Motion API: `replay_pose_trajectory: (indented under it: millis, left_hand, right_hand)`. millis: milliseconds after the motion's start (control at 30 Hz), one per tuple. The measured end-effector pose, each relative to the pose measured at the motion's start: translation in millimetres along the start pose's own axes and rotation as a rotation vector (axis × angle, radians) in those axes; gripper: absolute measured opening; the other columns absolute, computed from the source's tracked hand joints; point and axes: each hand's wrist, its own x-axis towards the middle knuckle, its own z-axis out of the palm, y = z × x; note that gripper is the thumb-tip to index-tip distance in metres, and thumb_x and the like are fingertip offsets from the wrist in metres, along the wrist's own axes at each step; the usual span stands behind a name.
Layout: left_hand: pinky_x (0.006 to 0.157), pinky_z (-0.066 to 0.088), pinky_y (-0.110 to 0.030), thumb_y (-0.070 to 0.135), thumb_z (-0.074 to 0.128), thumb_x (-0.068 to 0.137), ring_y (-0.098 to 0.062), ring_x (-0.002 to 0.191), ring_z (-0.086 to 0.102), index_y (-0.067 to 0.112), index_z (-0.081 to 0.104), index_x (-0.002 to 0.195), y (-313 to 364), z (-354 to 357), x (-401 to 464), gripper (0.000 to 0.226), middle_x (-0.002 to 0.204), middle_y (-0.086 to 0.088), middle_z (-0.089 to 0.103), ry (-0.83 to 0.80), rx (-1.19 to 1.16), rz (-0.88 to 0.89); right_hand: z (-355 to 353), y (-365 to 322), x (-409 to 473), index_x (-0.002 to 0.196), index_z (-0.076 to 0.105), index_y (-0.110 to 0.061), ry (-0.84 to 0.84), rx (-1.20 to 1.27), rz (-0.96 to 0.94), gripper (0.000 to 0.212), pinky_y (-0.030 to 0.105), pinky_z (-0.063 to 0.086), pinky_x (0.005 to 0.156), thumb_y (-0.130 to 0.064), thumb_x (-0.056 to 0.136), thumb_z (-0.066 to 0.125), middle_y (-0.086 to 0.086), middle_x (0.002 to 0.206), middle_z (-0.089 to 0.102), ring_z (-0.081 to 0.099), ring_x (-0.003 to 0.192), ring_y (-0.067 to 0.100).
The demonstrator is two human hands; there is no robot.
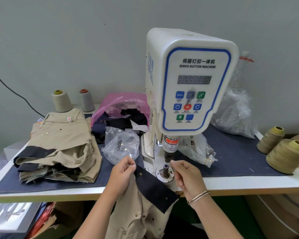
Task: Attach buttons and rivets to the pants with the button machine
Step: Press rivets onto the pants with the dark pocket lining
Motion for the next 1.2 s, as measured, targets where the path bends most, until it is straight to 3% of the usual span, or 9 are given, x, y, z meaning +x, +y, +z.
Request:
replay_pose_trajectory:
  millis: [100,233,367,500,733,867,933,1033,1200]
  left_hand:
    - [0.059,0.029,-0.02,0.02,0.052,0.082,-0.007,0.062,0.036,0.011,0.049,0.075,0.0,-1.2,-0.3,0.011,0.062,0.009,0.042,0.002,-0.006,-0.001]
    - [0.058,0.03,-0.016,0.001,0.051,0.092,-0.005,0.061,0.037,0.015,0.049,0.073,-4.0,-0.6,0.6,0.024,0.062,0.011,0.042,0.01,0.021,-0.004]
    - [0.058,0.031,-0.015,-0.001,0.051,0.092,-0.005,0.061,0.038,0.014,0.05,0.074,-6.6,-1.3,1.9,0.024,0.062,0.01,0.043,-0.001,0.029,-0.011]
    - [0.058,0.032,-0.014,0.006,0.052,0.09,-0.005,0.062,0.039,0.014,0.05,0.074,-4.7,-0.2,1.4,0.019,0.062,0.01,0.044,0.002,0.011,0.001]
    - [0.059,0.03,-0.017,0.019,0.051,0.08,-0.008,0.063,0.036,0.015,0.049,0.072,-4.4,-0.6,0.3,0.009,0.063,0.006,0.041,-0.01,0.01,0.022]
    - [0.06,0.03,-0.018,0.023,0.051,0.079,-0.008,0.063,0.037,0.022,0.049,0.068,-5.1,-0.8,1.2,0.01,0.062,0.008,0.041,-0.014,0.022,0.009]
    - [0.061,0.03,-0.022,0.023,0.051,0.079,-0.008,0.063,0.036,0.022,0.049,0.068,-5.2,-0.6,1.4,0.01,0.062,0.008,0.04,-0.014,0.023,0.004]
    - [0.063,0.028,-0.027,0.022,0.051,0.079,-0.009,0.063,0.035,0.022,0.049,0.067,-5.6,-0.8,2.0,0.012,0.061,0.008,0.04,-0.016,0.015,0.001]
    - [0.063,0.03,-0.027,0.023,0.05,0.078,-0.01,0.063,0.037,0.023,0.049,0.067,-5.7,-1.0,1.5,0.011,0.062,0.006,0.041,-0.014,0.028,0.0]
  right_hand:
    - [2.3,1.0,4.9,0.056,0.067,-0.017,-0.011,0.054,0.046,0.031,0.014,0.021,0.031,-0.013,0.086,0.065,0.002,0.044,0.046,0.031,0.03,0.008]
    - [8.7,4.3,6.5,0.06,0.067,-0.01,-0.023,0.187,0.137,0.023,0.011,0.02,0.03,-0.007,0.082,0.065,0.005,0.044,0.046,0.031,0.027,0.009]
    - [16.4,4.6,3.6,0.071,0.06,-0.003,-0.041,0.271,0.155,0.006,0.01,0.018,0.03,-0.006,0.074,0.065,0.006,0.044,0.047,0.031,0.026,0.009]
    - [15.6,4.9,2.5,0.078,0.059,-0.004,0.028,0.238,0.099,0.014,0.014,0.026,0.031,-0.002,0.091,0.054,0.005,0.046,0.051,0.038,0.029,0.009]
    - [-4.0,-3.7,12.8,0.087,0.069,-0.016,0.131,-0.292,-0.157,0.024,0.016,0.038,0.039,-0.002,0.093,0.051,-0.001,0.053,0.056,0.046,0.038,0.007]
    - [-35.2,-13.3,29.4,0.092,0.069,-0.018,0.214,-0.66,-0.281,0.017,0.014,0.045,0.052,-0.007,0.092,0.056,-0.001,0.075,0.064,0.055,0.053,-0.001]
    - [-52.9,-18.9,36.9,0.094,0.07,-0.018,0.299,-0.912,-0.413,0.015,0.017,0.042,0.063,-0.009,0.09,0.059,-0.005,0.083,0.063,0.057,0.068,0.006]
    - [-69.5,-29.7,50.6,0.097,0.07,-0.018,0.363,-1.268,-0.493,0.013,0.028,0.04,0.063,-0.016,0.091,0.058,-0.004,0.087,0.055,0.057,0.081,0.02]
    - [-70.4,-40.6,73.8,0.108,0.064,-0.024,0.335,-1.352,-0.404,0.021,0.03,0.042,0.06,-0.022,0.095,0.048,0.002,0.092,0.066,0.06,0.079,0.025]
